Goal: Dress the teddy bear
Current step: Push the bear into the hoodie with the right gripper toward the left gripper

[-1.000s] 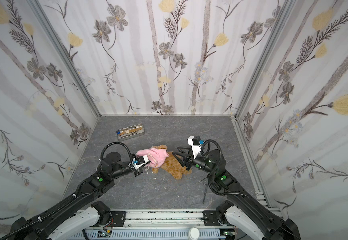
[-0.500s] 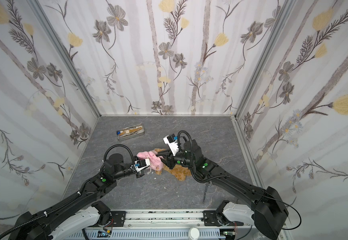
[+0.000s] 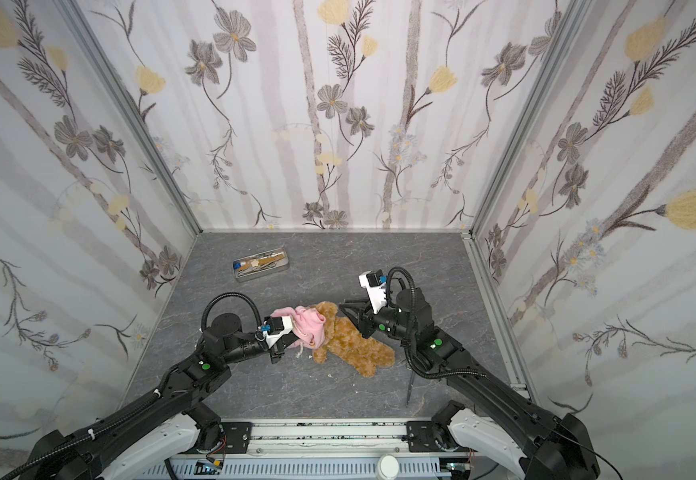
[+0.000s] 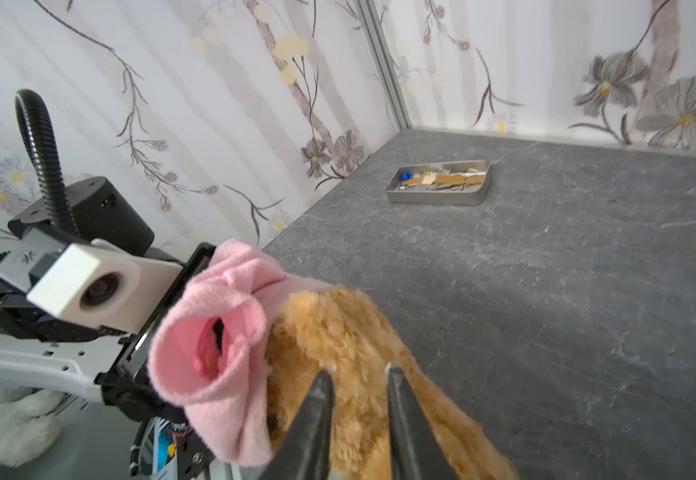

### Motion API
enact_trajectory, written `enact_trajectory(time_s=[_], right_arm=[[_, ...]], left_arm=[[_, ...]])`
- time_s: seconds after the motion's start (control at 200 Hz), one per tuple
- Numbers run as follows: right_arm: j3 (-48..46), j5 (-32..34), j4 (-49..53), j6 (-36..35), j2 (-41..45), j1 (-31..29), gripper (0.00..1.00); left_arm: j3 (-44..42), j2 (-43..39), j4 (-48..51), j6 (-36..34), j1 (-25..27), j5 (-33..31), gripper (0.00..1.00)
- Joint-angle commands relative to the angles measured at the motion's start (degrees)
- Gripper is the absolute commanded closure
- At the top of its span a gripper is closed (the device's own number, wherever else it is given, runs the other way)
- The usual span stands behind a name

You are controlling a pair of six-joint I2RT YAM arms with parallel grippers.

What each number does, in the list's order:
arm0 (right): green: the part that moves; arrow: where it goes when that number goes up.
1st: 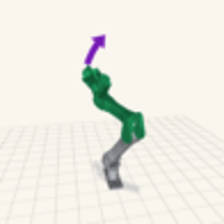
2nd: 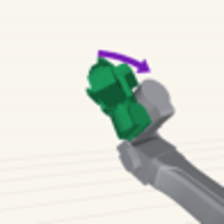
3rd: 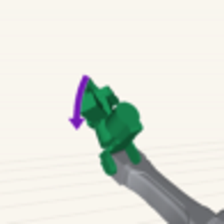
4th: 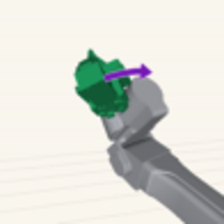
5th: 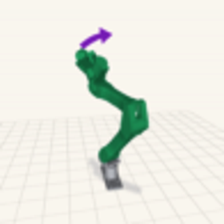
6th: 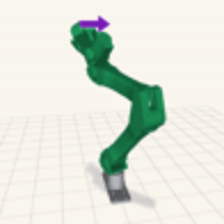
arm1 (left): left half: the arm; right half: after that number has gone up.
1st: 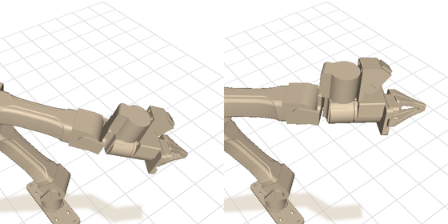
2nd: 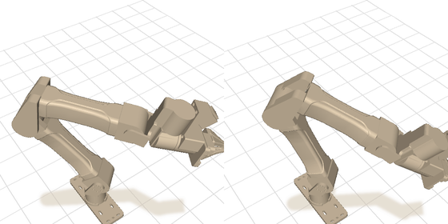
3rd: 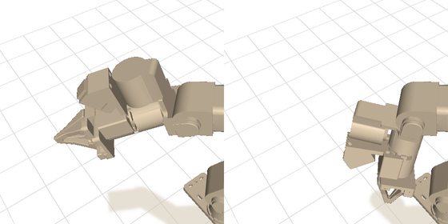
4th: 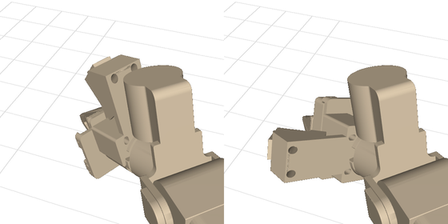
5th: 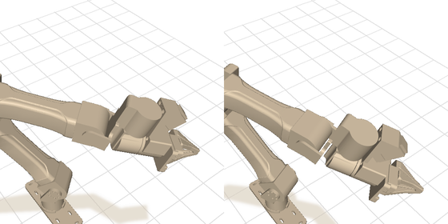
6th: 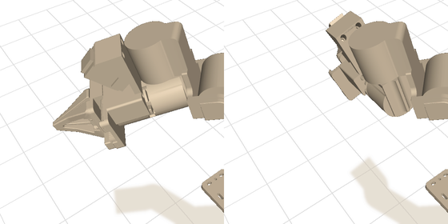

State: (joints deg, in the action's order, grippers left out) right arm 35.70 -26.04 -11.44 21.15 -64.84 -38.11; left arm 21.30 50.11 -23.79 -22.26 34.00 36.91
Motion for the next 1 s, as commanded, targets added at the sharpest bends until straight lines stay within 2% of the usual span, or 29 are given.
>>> enact_trajectory(time_s=[0.0, 0.09, 0.245, 0.754, 0.879, 0.994], right_arm=[[-3.36, -6.8, -7.89, 5.19, -0.48, -2.0, 0.76], [-4.82, -9.14, -14.75, 9.24, -2.34, -3.47, 0.72], [-4.19, -11.71, -19.91, 11.58, -6.1, -4.1, 0.72], [0.47, -12.59, -23.27, 13.18, -13.71, -6.21, 0.74], [0.87, -12.8, -24.47, 14.13, -14.86, -6.29, 0.81], [0.56, -11.22, -24.46, 14.61, -14.31, -6.23, 0.99]], left_arm=[[-0.15, 0.43, -5.27, 1.78, -0.19, 1.91, 1.0], [-0.09, 0.88, -5.39, 1.86, -0.19, 2.2, 1.0], [-0.03, 0.93, -5.4, 1.87, -0.2, 2.12, 1.0], [-0.03, 1.48, -5.3, 1.34, -0.18, 2.04, 1.0], [-0.08, 1.57, -5.3, 1.34, -0.1, 1.86, 1.0], [-0.04, 1.5, -5.21, 1.34, -0.14, 1.5, 1.0]])
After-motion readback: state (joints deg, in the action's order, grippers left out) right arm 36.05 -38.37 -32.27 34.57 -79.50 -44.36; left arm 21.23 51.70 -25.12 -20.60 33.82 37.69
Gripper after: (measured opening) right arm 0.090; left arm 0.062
